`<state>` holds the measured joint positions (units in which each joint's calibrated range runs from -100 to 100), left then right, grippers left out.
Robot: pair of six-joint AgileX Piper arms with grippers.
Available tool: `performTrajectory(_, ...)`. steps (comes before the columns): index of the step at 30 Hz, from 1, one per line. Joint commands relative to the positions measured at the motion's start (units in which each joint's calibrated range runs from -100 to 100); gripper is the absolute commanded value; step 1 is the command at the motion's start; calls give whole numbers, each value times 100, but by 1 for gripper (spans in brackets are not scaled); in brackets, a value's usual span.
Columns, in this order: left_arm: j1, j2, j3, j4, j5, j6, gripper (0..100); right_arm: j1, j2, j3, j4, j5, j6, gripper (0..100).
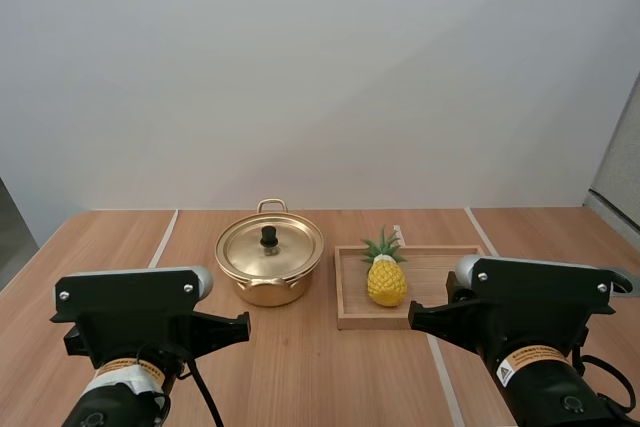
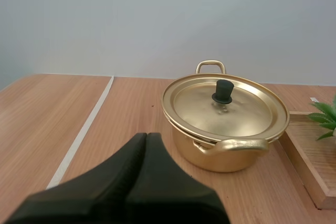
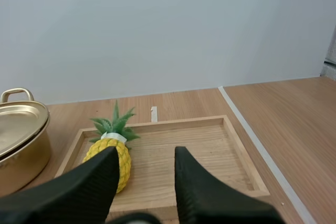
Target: Open the pot, put the grape inside, and close it
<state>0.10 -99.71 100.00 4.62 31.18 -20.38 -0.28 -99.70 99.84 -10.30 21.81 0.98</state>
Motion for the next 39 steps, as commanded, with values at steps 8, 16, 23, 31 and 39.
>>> performTrajectory(8, -5, -29, 0, 40, -192, -40, 0, -12, -30, -22, -242, 699, -400, 0)
performTrajectory(16, -5, -29, 0, 40, -192, -40, 0, 17, -30, -22, 165, 1007, -391, 0)
performTrajectory(23, -5, -29, 0, 40, -192, -40, 0, 17, -30, -22, 165, 1162, -391, 0)
performTrajectory(31, -5, -29, 0, 40, -192, -40, 0, 17, -30, 16, 154, 979, -391, 0)
performTrajectory(39, -5, -29, 0, 40, -192, -40, 0, 17, -30, 16, 552, 1081, -323, 0)
